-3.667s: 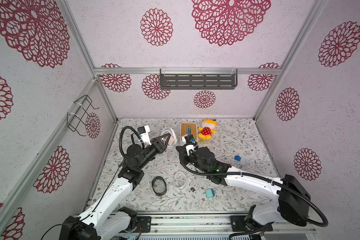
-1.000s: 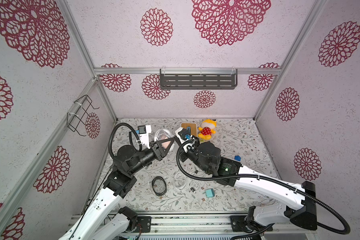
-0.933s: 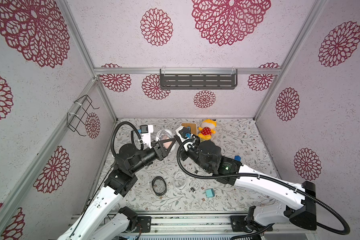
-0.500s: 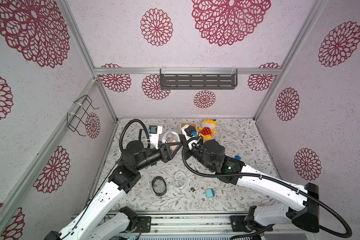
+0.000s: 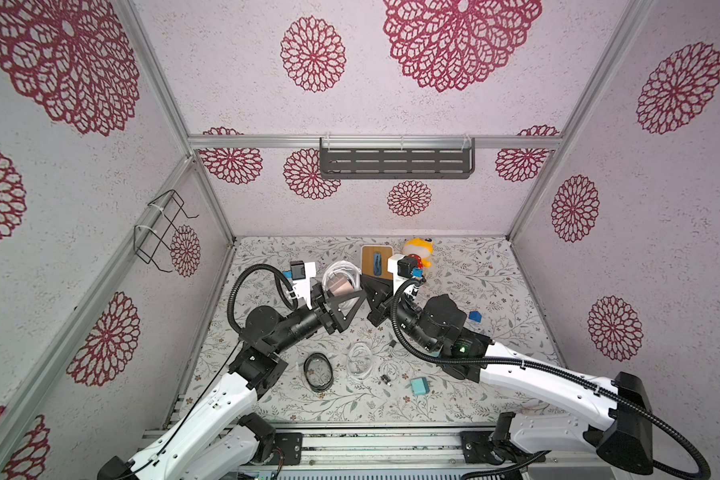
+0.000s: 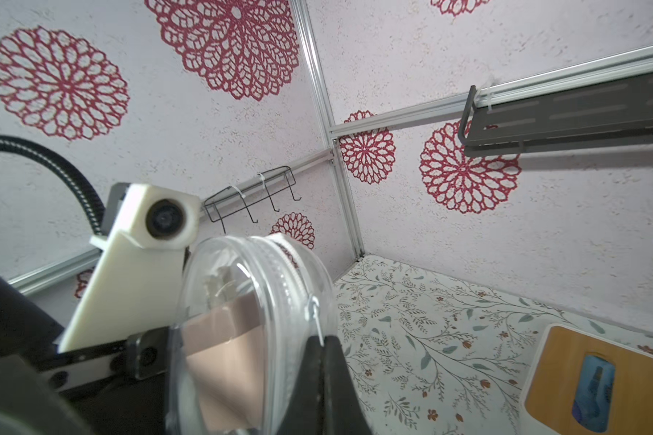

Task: Pack away charging kits
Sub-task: Zip the zipper on the storage bag.

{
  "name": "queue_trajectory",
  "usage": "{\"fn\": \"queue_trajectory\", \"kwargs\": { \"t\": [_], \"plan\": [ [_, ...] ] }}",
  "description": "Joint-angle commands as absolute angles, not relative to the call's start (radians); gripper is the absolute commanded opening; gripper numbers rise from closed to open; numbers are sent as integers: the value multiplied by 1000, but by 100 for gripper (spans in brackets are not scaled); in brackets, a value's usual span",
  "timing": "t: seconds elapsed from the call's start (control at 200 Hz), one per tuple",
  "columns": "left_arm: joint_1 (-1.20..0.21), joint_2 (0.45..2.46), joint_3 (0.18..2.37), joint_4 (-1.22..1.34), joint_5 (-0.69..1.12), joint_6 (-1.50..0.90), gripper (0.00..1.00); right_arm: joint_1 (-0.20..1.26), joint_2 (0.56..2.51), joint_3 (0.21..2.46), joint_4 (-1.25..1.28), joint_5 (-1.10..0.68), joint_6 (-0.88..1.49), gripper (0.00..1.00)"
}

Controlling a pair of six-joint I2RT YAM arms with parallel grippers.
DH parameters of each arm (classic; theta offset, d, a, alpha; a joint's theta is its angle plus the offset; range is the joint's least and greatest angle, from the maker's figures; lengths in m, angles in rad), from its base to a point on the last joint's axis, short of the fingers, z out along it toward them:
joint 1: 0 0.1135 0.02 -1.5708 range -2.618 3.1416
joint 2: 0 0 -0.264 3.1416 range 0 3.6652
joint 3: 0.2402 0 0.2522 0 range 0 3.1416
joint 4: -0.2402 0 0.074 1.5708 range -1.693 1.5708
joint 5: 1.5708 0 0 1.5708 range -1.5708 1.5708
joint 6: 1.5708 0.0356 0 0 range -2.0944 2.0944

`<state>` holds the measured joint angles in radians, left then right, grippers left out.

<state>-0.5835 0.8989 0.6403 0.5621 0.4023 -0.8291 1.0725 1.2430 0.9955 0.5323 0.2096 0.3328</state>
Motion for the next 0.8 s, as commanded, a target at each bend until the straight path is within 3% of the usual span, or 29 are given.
{"fn": "queue_trajectory", "kwargs": {
  "t": [0.0,0.21,0.43,0.795],
  "plan": [
    [-604,928,594,868,338,-852,88,1084,1237,999,766,159,488,0],
    [-632,962,490,1124,215,-858,84,1112,1276,978,879,206,585,0],
    [-647,958,479,1196,179,-870,71,1142,1309,961,937,249,612,0],
    [-655,894,483,1124,131,-873,56,1161,1323,936,950,279,585,0]
  ]
}}
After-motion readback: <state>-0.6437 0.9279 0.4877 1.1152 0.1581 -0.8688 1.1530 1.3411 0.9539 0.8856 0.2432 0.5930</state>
